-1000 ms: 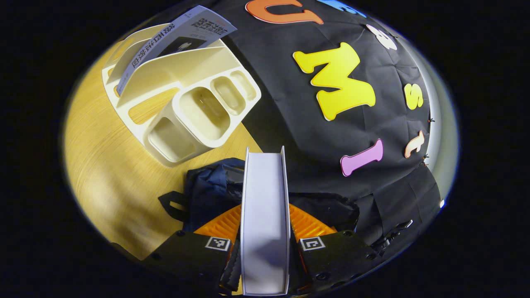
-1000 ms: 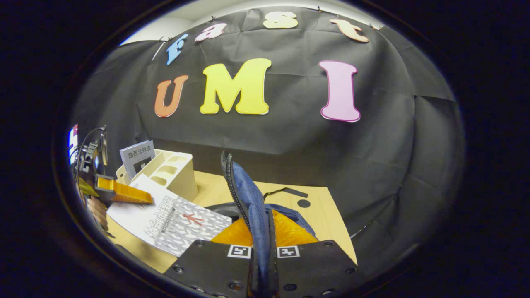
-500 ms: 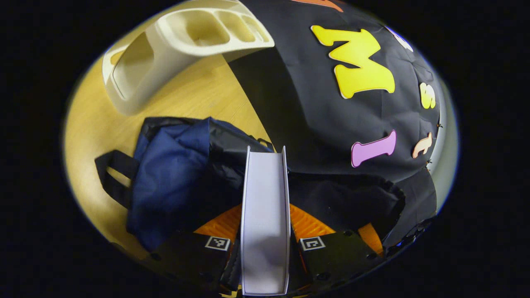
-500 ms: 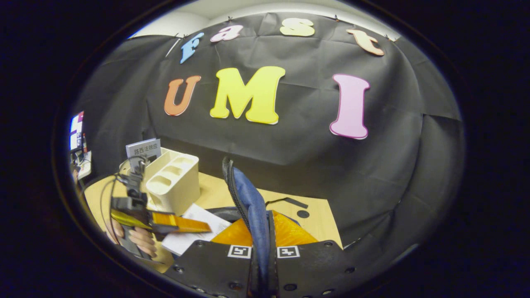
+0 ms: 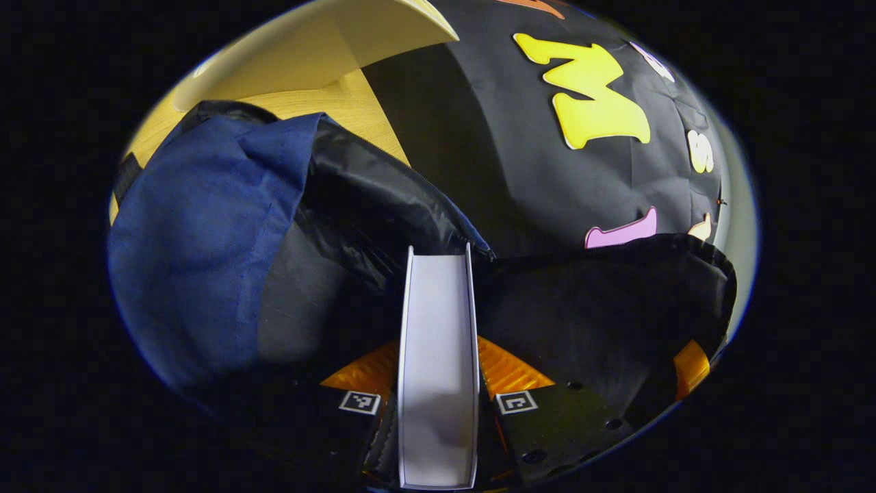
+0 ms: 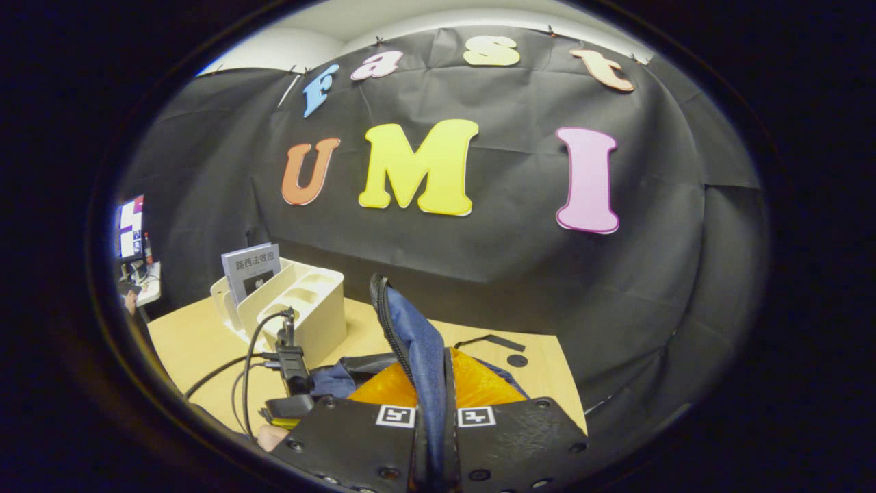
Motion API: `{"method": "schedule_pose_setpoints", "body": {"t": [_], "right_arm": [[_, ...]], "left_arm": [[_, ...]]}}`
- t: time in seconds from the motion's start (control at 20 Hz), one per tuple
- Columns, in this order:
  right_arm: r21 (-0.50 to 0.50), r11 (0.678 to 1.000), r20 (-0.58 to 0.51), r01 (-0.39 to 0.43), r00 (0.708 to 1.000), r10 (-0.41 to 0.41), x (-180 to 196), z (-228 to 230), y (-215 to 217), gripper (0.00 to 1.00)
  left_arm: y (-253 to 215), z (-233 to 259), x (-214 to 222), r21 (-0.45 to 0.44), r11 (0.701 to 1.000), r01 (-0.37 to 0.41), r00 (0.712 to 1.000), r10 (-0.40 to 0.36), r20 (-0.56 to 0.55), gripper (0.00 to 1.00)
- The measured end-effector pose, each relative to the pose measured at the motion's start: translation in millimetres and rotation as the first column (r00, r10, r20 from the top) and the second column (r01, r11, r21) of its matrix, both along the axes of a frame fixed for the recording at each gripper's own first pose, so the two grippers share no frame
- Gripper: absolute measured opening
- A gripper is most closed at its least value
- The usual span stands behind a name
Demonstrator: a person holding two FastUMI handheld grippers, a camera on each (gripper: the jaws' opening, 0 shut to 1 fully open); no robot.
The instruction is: Open the schoolbag, grab two books from the bookshelf and put them into the schoolbag.
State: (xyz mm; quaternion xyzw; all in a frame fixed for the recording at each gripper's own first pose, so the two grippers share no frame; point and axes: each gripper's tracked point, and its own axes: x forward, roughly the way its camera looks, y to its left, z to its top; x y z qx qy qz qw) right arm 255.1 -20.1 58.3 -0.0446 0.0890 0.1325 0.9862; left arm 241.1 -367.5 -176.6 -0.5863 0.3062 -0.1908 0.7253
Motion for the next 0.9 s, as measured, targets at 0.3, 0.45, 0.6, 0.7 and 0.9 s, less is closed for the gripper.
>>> {"method": "schedule_pose_setpoints", "body": {"t": [0.3, 0.45, 0.6, 0.7, 0.9], "right_arm": [[0.022, 1.000, -0.009, 0.009, 1.000, -0.009, 0, -7, -8, 0.08], [0.026, 0.999, -0.018, 0.024, 1.000, -0.023, 1, -13, -15, 0.08], [0.044, 0.998, -0.032, 0.036, 0.999, -0.034, 1, -18, -21, 0.08], [0.055, 0.997, -0.037, 0.048, 0.998, -0.046, 1, -20, -24, 0.08], [0.082, 0.994, -0.062, 0.066, 0.996, -0.061, -2, -29, -27, 0.08]], "left_arm": [[-4, -19, 0, 0.154, 0.988, -0.015, 0.999, 0.009, 0.040, 0.52], [0, -29, -1, 0.290, 0.957, 0.008, 0.999, -0.022, 0.046, 0.76], [3, -29, -3, 0.336, 0.941, 0.036, 0.997, -0.057, 0.053, 0.80], [11, -25, -4, 0.357, 0.934, 0.036, 0.996, -0.062, 0.062, 0.80], [37, -26, -13, 0.402, 0.914, 0.050, 0.997, -0.072, 0.041, 0.80]]}}
